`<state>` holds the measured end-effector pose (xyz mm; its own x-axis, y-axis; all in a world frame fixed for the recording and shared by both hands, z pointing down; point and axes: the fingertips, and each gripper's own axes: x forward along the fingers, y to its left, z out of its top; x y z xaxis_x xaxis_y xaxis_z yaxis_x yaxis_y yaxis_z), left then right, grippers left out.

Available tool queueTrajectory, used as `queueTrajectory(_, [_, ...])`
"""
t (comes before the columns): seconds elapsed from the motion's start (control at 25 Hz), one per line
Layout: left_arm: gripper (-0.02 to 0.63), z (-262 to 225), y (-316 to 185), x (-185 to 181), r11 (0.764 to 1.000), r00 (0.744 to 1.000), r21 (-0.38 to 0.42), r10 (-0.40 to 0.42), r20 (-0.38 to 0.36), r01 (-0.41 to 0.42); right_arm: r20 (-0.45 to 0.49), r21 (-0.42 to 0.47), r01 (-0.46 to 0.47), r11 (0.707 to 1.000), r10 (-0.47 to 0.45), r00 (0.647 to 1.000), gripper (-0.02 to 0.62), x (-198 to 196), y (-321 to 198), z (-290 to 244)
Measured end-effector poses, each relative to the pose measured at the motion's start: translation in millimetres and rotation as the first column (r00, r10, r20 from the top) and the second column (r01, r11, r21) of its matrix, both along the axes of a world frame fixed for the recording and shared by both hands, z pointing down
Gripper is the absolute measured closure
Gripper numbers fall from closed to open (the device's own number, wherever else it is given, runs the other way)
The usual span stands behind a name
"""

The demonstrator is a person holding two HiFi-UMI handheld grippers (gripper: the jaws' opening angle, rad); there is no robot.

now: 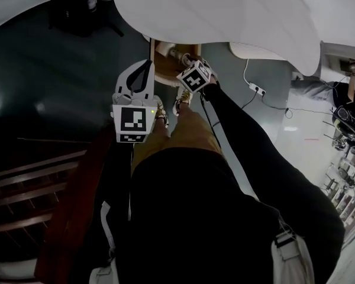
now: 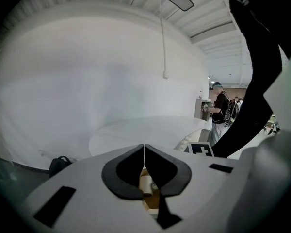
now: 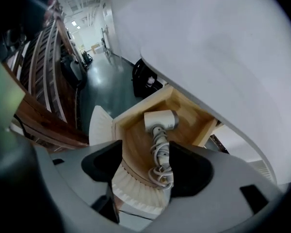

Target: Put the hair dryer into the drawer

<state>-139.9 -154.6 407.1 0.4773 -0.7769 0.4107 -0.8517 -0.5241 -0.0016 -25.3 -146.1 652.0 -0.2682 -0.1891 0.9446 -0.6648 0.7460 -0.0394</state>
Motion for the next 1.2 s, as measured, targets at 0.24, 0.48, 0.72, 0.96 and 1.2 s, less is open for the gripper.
queueTrajectory(0.24, [0.588,-14.3,-3.5,17.3,0.998,0.999,0.028,0.051,0.005,-0.052,0.085,0.102,-0.025,0.994,0.017,0.996,0.282,-5.9,-8.1,-40.2])
queueTrajectory(0.48, [0.588,-29.1,-9.3,37.9,0.996,0.998,0.059,0.065,0.016,-0.066,0.197,0.198,-0.075,0.977,0.035,0.980,0.282,2.0,-30.8,-82.8])
queueTrajectory(0.72, [0.588,-49.6,-11.6,62.0,0.996,0.999,0.086,0.033,0.001,-0.033,0.297,0.257,-0.087,0.962,0.007,0.955,0.282,18.1,-32.5,-120.5])
queueTrajectory(0.96, [0.588,-60.3,-15.5,95.1,0.996,1.000,0.089,0.002,0.006,-0.003,0.432,0.293,-0.153,0.944,0.012,0.902,0.282,51.2,-37.4,-175.6])
queueTrajectory(1.2, [0.588,-67.5,-14.6,129.5,0.994,1.000,0.105,0.007,0.023,-0.010,0.545,0.313,-0.226,0.922,0.020,0.838,0.284,92.0,-34.3,-222.4])
